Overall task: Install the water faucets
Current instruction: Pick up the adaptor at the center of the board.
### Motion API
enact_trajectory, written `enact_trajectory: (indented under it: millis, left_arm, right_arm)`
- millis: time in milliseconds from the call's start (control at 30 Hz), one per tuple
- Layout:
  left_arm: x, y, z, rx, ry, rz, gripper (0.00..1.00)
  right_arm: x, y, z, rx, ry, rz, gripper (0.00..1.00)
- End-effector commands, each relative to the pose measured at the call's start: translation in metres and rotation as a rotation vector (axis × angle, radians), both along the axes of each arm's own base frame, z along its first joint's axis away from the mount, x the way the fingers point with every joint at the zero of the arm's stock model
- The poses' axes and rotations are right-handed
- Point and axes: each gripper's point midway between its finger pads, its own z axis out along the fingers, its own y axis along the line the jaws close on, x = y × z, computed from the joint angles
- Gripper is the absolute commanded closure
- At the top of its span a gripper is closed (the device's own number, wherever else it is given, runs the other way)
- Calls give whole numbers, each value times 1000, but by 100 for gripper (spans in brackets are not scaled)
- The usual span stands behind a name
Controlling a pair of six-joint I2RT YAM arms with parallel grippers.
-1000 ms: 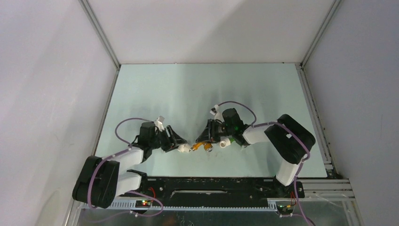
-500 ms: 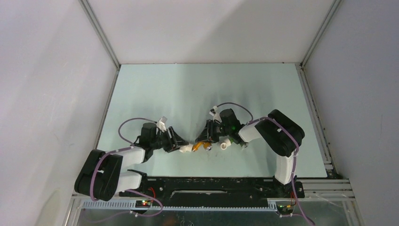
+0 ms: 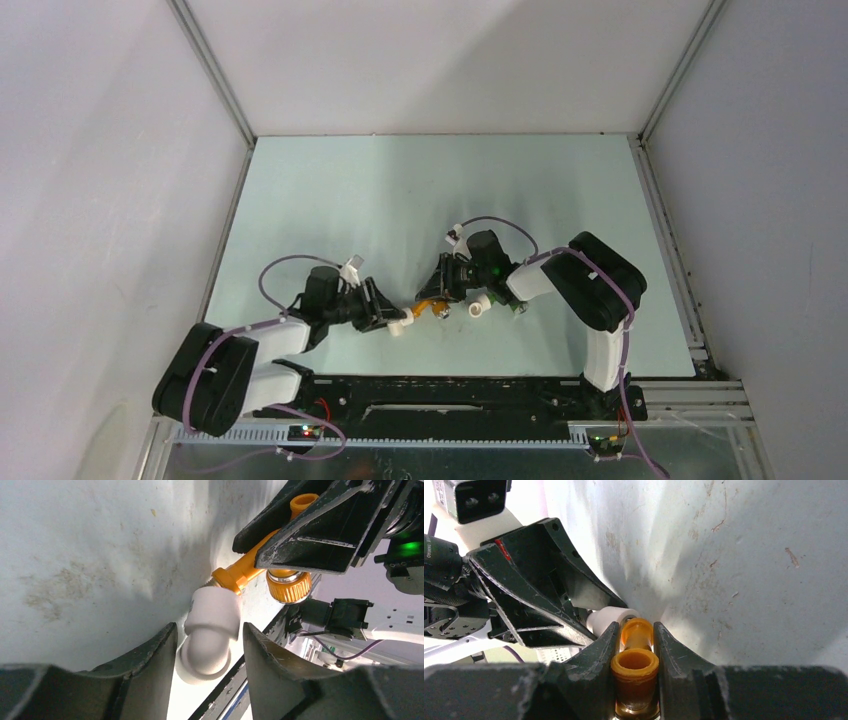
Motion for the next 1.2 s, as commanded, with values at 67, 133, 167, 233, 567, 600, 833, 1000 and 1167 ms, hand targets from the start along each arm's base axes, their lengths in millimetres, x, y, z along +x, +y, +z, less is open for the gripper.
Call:
enact_trajectory:
  millis: [67,133,167,233,567,600,833,1000,1167]
  left_arm:
    - [-3,-4,-5,77,-15,-23,35]
    - [-4,-4,-8,128,-32,-36,33]
    - [-5,-3,-9,155,-40,-39,33]
    - [-4,-2,-9,193,-56,-38,37]
    - [-10,10,-13,307,-128,-11,33]
    - [-11,10,-13,294,-131,1,34]
    - [-11,6,-9,212,-163,40,55]
    - [-3,-3,11,151,-230,39,80]
    - [5,-1,31,173,-290,46,100]
  right_arm:
    - [14,5,12,11,-72,-10,100]
    - [12,4,12,9,-66,-2,100]
    - [11,4,12,8,-63,1,100]
    - [10,3,11,5,-58,6,100]
    - [9,0,15,22,-44,3,100]
    - [9,0,15,27,-40,1,100]
    - [8,0,19,55,-32,-6,100]
    - [7,1,24,77,-42,-6,100]
    - [8,-4,38,81,-85,-6,100]
